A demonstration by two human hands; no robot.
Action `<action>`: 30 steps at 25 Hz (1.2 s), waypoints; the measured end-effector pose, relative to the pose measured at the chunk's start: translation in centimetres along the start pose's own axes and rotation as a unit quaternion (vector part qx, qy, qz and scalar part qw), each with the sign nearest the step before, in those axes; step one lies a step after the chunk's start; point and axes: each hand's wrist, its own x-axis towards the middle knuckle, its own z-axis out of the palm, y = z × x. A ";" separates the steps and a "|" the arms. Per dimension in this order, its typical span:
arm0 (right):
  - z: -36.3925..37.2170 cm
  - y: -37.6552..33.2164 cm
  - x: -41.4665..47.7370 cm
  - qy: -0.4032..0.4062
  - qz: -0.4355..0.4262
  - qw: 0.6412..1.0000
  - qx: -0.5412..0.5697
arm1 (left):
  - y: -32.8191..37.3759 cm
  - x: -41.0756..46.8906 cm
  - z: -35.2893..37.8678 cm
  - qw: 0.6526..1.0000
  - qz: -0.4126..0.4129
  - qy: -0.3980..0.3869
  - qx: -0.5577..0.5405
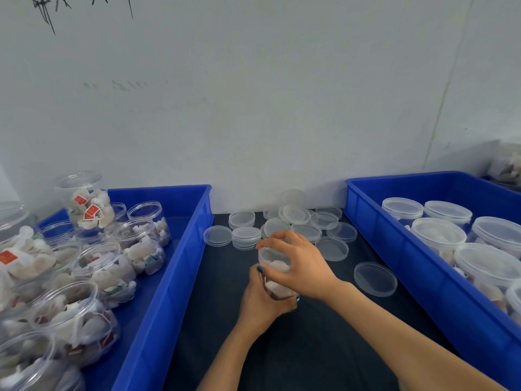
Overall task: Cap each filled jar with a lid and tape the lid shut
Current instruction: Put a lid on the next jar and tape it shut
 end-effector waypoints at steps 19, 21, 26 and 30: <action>0.4 -1.8 -0.6 0.030 0.133 0.987 -0.091 | 1.6 -0.7 2.1 0.993 0.030 0.066 0.090; 0.4 -2.1 -0.4 0.011 0.143 0.983 -0.115 | 1.7 -0.7 2.4 0.992 0.037 0.077 0.095; -3.8 -1.0 0.6 -0.258 0.047 0.965 -0.034 | 0.8 -0.2 1.0 0.999 0.017 0.030 0.017; -4.6 -1.1 0.2 -0.214 0.022 0.968 -0.128 | 0.7 -0.3 0.6 0.999 0.008 0.014 0.027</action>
